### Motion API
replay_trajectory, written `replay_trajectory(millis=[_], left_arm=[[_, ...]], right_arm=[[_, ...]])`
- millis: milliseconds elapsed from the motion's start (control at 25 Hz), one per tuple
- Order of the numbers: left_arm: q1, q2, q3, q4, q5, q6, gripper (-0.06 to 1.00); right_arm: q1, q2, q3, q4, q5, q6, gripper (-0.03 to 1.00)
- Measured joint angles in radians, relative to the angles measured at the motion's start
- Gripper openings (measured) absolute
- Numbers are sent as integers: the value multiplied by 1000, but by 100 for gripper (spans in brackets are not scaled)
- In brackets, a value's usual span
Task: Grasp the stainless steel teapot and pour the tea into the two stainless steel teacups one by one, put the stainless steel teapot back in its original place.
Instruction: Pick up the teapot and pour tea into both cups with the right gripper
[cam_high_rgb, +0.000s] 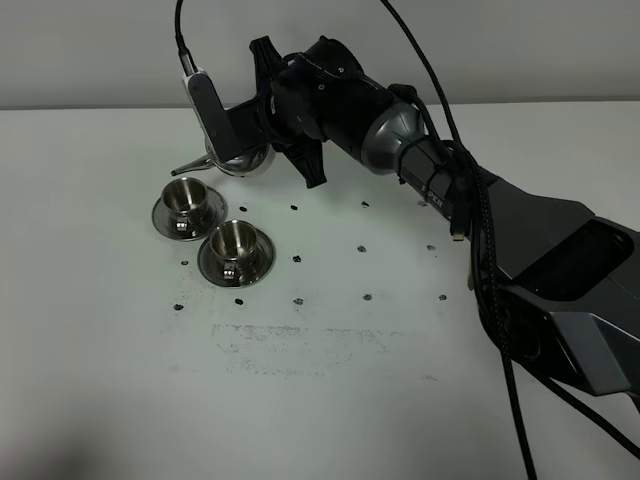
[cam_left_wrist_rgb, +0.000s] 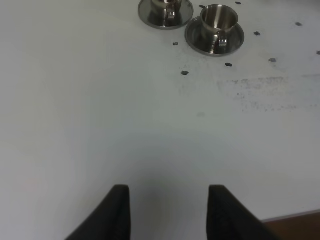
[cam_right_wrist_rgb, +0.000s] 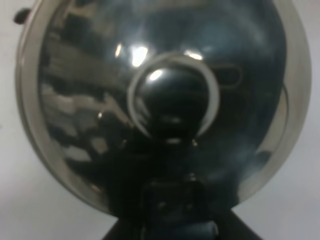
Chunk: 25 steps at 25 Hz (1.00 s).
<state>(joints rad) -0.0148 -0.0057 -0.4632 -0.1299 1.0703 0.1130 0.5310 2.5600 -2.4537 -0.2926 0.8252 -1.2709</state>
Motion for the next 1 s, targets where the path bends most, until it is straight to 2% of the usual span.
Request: replay_trajectory(millis=[280, 680, 1000], left_arm=[[0, 0, 0, 0, 0, 0, 37], [0, 0, 0, 0, 0, 0, 37], [0, 0, 0, 0, 0, 0, 37]], right_arm=[[9, 5, 0, -98, -33, 7, 20], [11, 50, 0, -128, -54, 15, 20], [23, 53, 0, -215, -67, 41, 20]])
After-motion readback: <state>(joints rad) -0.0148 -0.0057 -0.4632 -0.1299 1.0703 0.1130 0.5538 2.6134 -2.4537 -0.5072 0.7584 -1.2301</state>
